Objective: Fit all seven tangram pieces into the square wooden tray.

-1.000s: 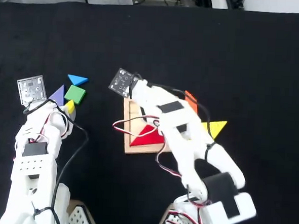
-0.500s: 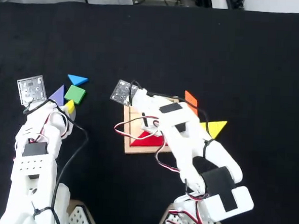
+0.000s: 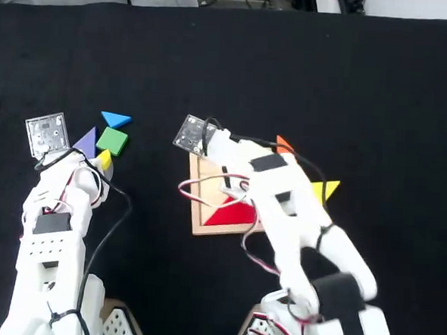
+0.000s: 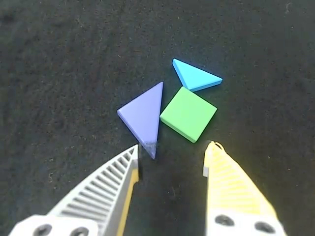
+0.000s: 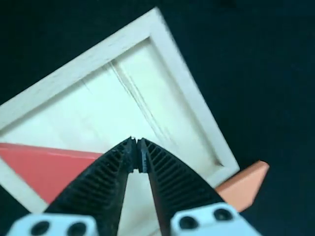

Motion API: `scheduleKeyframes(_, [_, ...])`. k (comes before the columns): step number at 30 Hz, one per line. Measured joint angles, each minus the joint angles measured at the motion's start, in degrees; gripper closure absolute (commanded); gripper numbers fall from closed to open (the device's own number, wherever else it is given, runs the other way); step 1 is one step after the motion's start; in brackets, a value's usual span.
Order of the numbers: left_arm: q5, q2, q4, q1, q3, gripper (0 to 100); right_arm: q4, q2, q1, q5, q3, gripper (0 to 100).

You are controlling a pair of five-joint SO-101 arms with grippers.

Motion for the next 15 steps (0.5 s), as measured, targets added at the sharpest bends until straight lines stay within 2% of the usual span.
scheduleKeyframes(8, [0.0, 0.0, 0.0, 0.0, 0.0, 78, 0.0, -6.5, 3.7, -1.0, 1.2, 98.8])
scheduleKeyframes(15, [0.0, 0.0, 0.0, 0.0, 0.0, 78, -0.2, 1.1, 3.0, -1.1, 2.1, 98.8])
